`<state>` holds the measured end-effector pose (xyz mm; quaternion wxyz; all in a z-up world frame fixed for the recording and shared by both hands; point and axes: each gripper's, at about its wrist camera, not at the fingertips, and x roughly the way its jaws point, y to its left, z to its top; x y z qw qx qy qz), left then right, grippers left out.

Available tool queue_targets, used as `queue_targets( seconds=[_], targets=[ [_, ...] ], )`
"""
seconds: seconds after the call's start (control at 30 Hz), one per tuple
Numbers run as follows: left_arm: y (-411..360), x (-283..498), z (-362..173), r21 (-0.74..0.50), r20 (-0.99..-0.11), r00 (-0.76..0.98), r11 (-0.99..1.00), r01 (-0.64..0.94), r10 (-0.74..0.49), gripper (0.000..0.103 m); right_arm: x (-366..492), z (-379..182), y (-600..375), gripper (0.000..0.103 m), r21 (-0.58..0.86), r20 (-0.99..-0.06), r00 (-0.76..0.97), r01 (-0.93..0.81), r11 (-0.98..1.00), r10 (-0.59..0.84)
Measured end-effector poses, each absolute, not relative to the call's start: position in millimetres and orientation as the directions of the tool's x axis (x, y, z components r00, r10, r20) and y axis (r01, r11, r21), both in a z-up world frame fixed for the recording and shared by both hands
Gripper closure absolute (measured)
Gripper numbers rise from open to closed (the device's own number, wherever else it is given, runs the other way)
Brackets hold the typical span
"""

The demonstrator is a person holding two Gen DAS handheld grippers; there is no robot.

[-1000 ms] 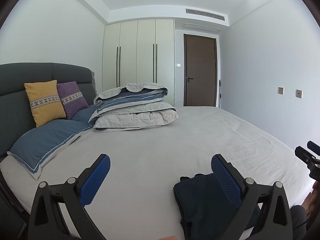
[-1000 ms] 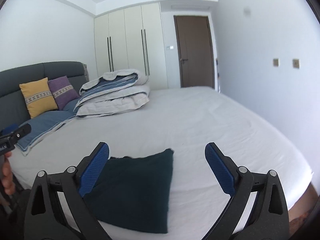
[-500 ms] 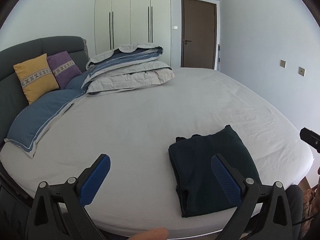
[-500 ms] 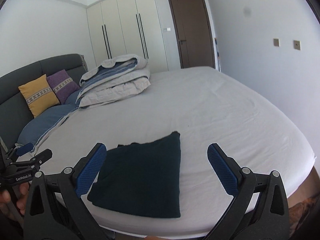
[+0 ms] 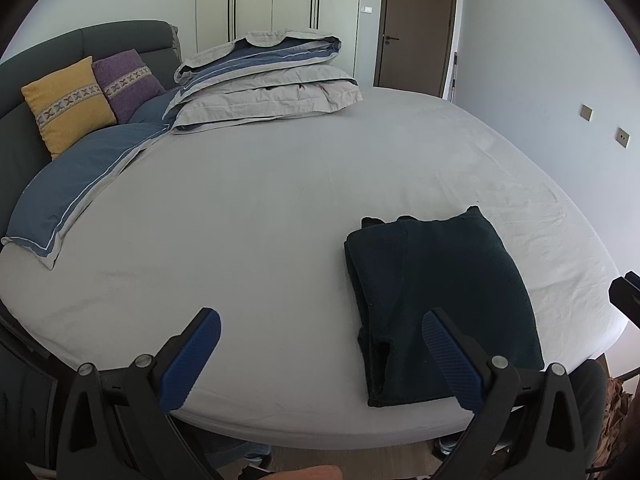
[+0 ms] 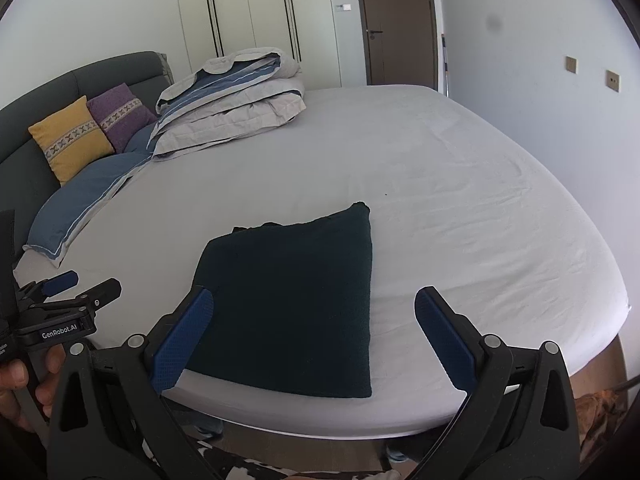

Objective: Fold small clothes

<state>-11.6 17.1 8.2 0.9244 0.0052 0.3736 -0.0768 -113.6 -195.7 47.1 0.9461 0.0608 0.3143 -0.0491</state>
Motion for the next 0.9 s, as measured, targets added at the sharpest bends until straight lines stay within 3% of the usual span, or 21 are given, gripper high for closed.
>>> queue_targets(
  seconds=[0.9],
  targets=[
    [15.6, -11.2, 6.5, -0.039, -0.698, 0.703, 0.988, 0.15, -0.134, 0.0, -109.9, 43.4, -186.0, 0.0, 0.062, -0.614, 0.788, 0.096, 0.993, -0.038]
  ],
)
